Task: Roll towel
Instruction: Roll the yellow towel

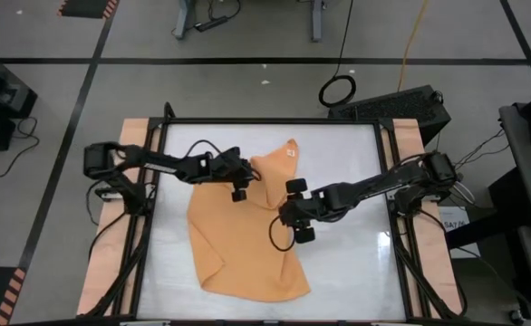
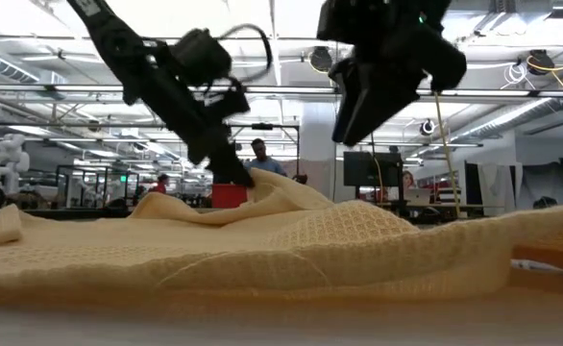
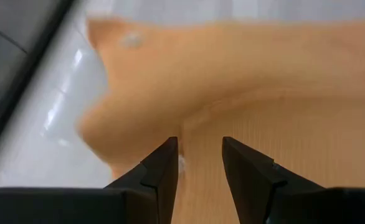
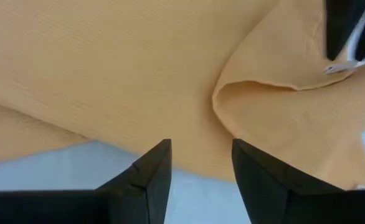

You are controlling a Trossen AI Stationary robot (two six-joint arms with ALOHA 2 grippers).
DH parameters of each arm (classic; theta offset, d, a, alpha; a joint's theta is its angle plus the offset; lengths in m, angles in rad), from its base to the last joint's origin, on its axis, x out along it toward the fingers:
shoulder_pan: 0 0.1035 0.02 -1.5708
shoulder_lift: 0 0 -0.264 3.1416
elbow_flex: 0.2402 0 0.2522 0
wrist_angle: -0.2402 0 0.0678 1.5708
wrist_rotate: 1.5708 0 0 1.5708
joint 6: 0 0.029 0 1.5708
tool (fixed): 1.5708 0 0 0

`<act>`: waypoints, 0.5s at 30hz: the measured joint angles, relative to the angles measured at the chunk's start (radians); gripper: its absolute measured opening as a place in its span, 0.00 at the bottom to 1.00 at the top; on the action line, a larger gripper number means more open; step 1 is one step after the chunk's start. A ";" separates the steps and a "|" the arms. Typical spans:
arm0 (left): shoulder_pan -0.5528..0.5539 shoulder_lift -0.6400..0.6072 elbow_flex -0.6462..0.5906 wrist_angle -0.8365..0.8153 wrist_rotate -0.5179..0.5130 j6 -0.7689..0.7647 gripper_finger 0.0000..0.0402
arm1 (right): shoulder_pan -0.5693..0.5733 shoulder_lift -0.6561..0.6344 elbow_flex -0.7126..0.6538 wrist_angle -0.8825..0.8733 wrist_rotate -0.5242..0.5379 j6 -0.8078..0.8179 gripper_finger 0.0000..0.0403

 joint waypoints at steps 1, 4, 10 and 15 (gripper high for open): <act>0.000 0.026 0.013 0.004 -0.012 -0.004 0.33 | 0.000 0.000 -0.023 0.019 -0.001 0.009 0.39; 0.000 0.064 0.036 0.014 -0.046 -0.011 0.33 | 0.002 0.000 -0.078 0.060 -0.003 0.047 0.38; 0.007 0.070 0.055 0.029 -0.063 0.000 0.33 | 0.007 0.000 -0.133 0.081 -0.002 0.102 0.36; 0.037 0.086 0.058 0.069 0.014 0.032 0.35 | 0.006 0.000 -0.138 0.111 0.001 0.096 0.35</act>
